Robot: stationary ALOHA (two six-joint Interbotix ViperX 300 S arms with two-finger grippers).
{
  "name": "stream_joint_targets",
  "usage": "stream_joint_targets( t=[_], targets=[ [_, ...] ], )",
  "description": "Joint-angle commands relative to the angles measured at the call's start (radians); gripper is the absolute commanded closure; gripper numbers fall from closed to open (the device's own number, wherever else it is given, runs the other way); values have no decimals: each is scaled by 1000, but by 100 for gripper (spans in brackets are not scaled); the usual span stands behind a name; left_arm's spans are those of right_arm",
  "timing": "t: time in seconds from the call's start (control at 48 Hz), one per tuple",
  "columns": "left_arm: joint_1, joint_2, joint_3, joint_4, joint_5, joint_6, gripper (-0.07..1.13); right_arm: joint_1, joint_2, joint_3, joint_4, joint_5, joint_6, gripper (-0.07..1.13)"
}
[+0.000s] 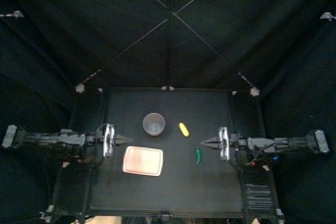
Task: Pick the corn then place it on the pink plate
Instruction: Pick the corn
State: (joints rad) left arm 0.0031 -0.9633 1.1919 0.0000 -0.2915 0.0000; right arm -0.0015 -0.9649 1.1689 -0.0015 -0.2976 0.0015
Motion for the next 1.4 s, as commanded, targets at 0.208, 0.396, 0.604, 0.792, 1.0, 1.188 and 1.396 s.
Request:
stream_joint_targets(
  t=[0.208, 0.396, 0.604, 0.792, 1.0, 1.188, 1.396],
  targets=[
    [21, -74, -23, 15, 52, 5, 108, -190, 179, -17, 149, 20, 46, 101],
    [21, -84, -25, 15, 66, 5, 108, -242, 330, -87, 164, 72, 49, 100],
    [21, -84, -26, 15, 75, 5, 108, -252, 462, -158, 183, 97, 51, 96],
    [21, -84, -29, 15, 74, 5, 108, -288, 552, -202, 238, 144, 51, 72],
    [21, -84, -29, 15, 75, 6, 108, -334, 614, -242, 256, 224, 51, 39],
    [21, -84, -31, 17, 75, 5, 108, -368, 680, -281, 273, 270, 51, 24],
    [21, -84, -31, 17, 75, 5, 108, -390, 758, -322, 278, 328, 52, 21]
  ],
)
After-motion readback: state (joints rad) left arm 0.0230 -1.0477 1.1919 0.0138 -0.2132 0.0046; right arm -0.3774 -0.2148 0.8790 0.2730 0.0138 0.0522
